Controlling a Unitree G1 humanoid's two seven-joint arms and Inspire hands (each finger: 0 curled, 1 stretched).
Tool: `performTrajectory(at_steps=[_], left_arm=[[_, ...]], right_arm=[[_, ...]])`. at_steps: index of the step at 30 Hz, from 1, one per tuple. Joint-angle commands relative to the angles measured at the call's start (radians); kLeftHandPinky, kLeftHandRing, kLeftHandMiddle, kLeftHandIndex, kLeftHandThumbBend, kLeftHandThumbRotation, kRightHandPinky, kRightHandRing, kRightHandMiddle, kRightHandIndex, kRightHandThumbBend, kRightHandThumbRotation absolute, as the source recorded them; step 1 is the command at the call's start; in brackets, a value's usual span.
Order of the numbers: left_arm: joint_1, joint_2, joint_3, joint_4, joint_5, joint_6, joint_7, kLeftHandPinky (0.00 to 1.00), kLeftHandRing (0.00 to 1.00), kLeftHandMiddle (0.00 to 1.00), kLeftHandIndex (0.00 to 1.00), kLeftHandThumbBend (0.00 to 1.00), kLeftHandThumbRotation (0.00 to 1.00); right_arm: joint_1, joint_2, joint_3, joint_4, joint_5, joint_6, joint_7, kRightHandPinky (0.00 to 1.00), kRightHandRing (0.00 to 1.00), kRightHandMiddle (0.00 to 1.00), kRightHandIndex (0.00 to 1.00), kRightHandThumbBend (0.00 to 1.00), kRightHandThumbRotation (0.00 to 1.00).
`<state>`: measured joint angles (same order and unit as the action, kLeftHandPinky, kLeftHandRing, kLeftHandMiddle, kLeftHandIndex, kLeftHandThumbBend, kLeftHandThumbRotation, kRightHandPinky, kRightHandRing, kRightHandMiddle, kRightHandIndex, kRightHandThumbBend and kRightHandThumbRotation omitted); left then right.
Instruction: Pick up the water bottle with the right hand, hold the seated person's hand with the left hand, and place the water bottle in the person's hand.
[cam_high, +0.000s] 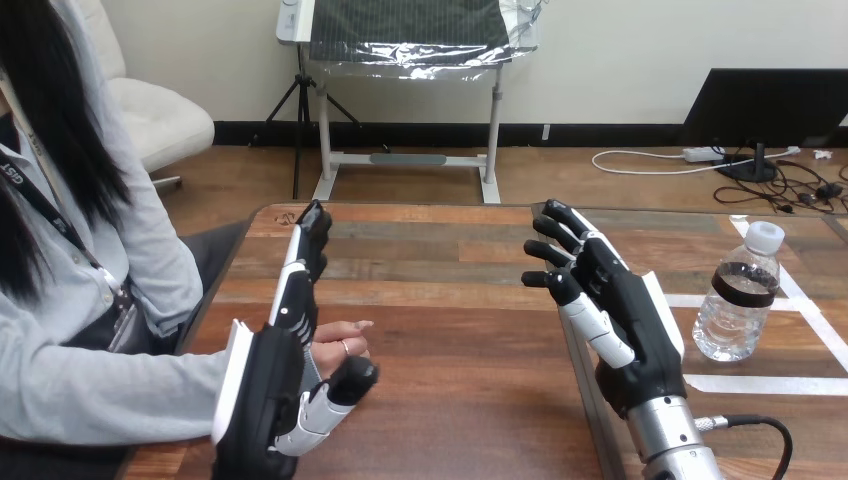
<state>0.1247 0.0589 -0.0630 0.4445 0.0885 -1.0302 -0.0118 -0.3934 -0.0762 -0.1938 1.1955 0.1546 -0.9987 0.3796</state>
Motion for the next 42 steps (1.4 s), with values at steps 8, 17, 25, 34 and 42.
performTrajectory(at_steps=[8,17,25,34,42], left_arm=[[-0.047,-0.015,0.036,-0.004,0.06,-0.024,0.056,1.0,1.0,1.0,1.0,1.0,0.42],[-0.043,-0.027,0.057,-0.007,0.119,-0.018,0.114,0.99,1.0,1.0,1.0,1.0,0.28],[-0.046,-0.031,0.053,0.003,0.123,-0.019,0.135,0.97,0.98,1.0,1.0,1.0,0.25],[-0.044,-0.029,0.051,-0.003,0.142,-0.016,0.154,0.97,0.99,1.0,1.0,1.0,0.24],[-0.045,-0.029,0.054,-0.005,0.158,-0.019,0.17,0.98,0.99,1.0,1.0,1.0,0.24]], right_arm=[[-0.044,-0.007,-0.01,-0.039,-0.018,-0.04,-0.05,0.72,0.84,0.88,0.89,1.0,0.55],[-0.047,-0.009,-0.014,-0.037,-0.017,-0.058,-0.06,0.72,0.84,0.88,0.89,1.0,0.48],[-0.051,-0.012,-0.016,-0.035,-0.01,-0.056,-0.046,0.71,0.83,0.87,0.87,1.0,0.45],[-0.054,-0.013,-0.022,-0.034,-0.001,-0.058,-0.022,0.7,0.84,0.87,0.87,1.0,0.44],[-0.057,-0.013,-0.028,-0.032,0.006,-0.065,-0.006,0.72,0.84,0.88,0.88,1.0,0.43]])
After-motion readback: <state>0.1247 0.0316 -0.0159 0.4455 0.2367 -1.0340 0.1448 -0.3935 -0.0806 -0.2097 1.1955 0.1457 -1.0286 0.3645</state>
